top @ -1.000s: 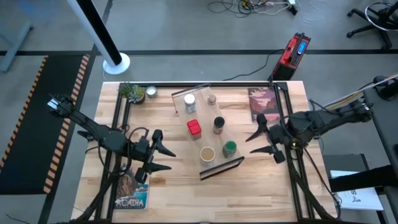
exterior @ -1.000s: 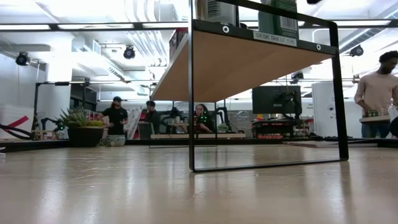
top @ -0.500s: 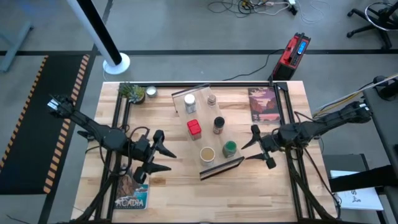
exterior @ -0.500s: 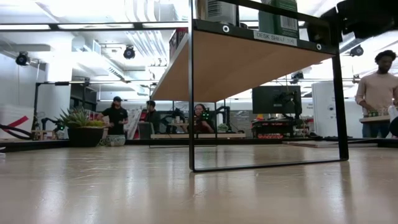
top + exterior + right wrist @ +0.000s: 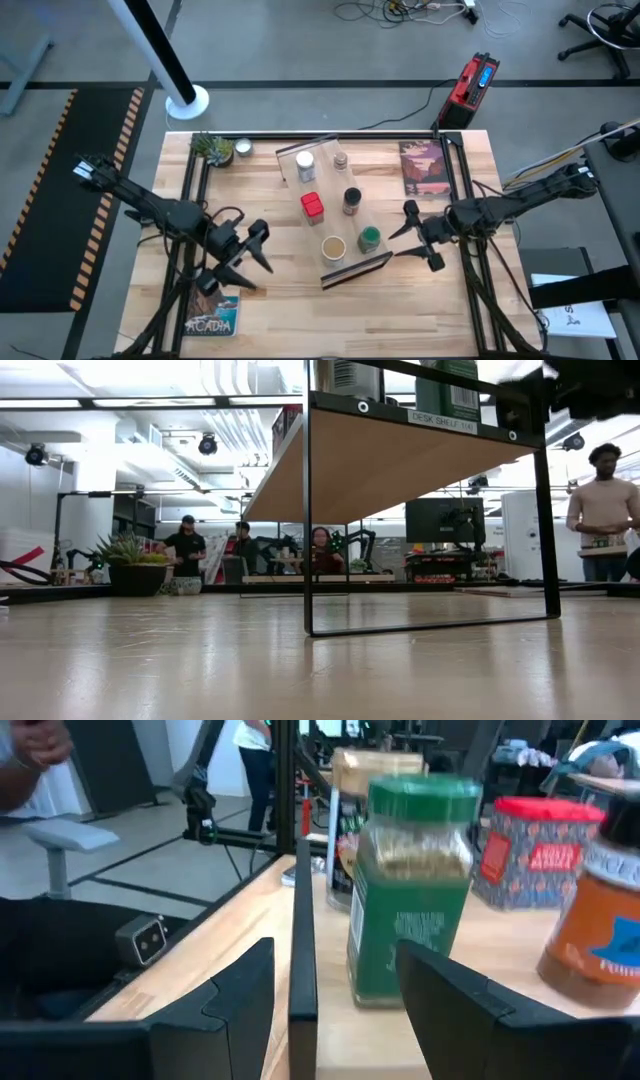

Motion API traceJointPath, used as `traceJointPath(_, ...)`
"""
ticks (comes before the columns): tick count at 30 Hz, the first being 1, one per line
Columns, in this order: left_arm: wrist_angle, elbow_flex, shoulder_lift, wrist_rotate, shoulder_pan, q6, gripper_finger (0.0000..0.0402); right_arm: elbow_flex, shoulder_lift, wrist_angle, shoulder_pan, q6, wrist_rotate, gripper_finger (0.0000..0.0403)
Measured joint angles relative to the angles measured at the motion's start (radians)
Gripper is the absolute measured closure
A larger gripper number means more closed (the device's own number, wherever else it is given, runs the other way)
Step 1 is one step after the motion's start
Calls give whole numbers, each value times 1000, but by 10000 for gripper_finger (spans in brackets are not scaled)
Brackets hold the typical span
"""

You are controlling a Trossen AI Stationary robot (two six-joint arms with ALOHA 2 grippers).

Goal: Shelf spices
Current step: Return to Home Position

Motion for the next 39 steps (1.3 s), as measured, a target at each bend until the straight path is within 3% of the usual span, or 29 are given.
traceJointPath(4, 101, -67, -15, 62, 3, 0, 198, 26, -29, -2, 0, -11, -51, 217)
traceJointPath(10, 298, -239, -91, 63, 4, -10, 198, 49, -87, -161, 0, -24, -60, 217)
traceJointPath(19, 406, -496, -281, 30, 4, -89, 198, 15, -149, -240, 0, -57, -155, 217)
traceJointPath(26, 609, -660, -324, 28, 4, -75, 198, 0, -165, -240, 0, -75, -150, 217)
traceJointPath(34, 669, -709, -307, 27, 4, -63, 198, -48, -153, -243, -1, -76, -140, 217)
traceJointPath(39, 651, -712, -306, 27, 4, -49, 198, -69, -153, -249, -1, -44, -55, 217)
